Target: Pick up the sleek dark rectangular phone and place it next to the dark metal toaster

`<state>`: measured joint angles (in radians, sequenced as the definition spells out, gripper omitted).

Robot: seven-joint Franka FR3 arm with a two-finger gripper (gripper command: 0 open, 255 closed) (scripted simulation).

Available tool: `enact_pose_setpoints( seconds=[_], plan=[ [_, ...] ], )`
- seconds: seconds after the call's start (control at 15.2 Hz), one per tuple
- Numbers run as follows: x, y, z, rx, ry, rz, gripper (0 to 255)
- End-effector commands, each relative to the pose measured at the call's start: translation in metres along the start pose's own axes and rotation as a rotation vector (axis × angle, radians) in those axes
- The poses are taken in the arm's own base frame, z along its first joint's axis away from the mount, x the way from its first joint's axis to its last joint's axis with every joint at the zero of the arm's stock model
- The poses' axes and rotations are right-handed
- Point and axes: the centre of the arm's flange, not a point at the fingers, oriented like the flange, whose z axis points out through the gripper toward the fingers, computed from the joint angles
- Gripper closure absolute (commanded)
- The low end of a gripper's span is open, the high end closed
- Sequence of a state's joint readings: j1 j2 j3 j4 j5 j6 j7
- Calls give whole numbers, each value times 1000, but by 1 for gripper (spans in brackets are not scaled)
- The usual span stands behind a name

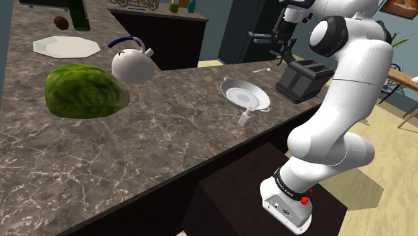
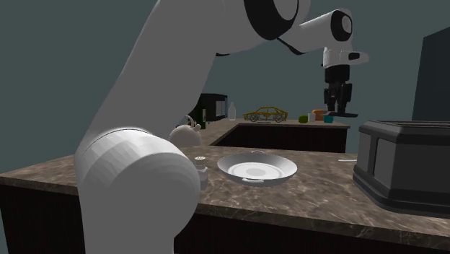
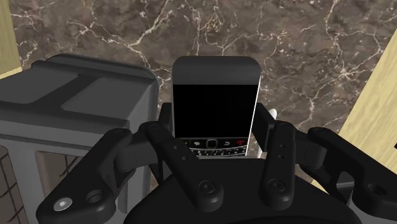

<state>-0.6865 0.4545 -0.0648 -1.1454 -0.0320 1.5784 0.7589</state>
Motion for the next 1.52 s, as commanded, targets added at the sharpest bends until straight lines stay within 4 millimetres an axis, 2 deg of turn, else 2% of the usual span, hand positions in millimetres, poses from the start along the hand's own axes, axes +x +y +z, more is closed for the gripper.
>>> enact_pose_setpoints(
  seconds=[0.0, 1.45],
  plan=[
    [-1, -1, 10, 0, 0, 0, 255],
    [-4, -8, 126, 0, 0, 0, 255]
  ],
)
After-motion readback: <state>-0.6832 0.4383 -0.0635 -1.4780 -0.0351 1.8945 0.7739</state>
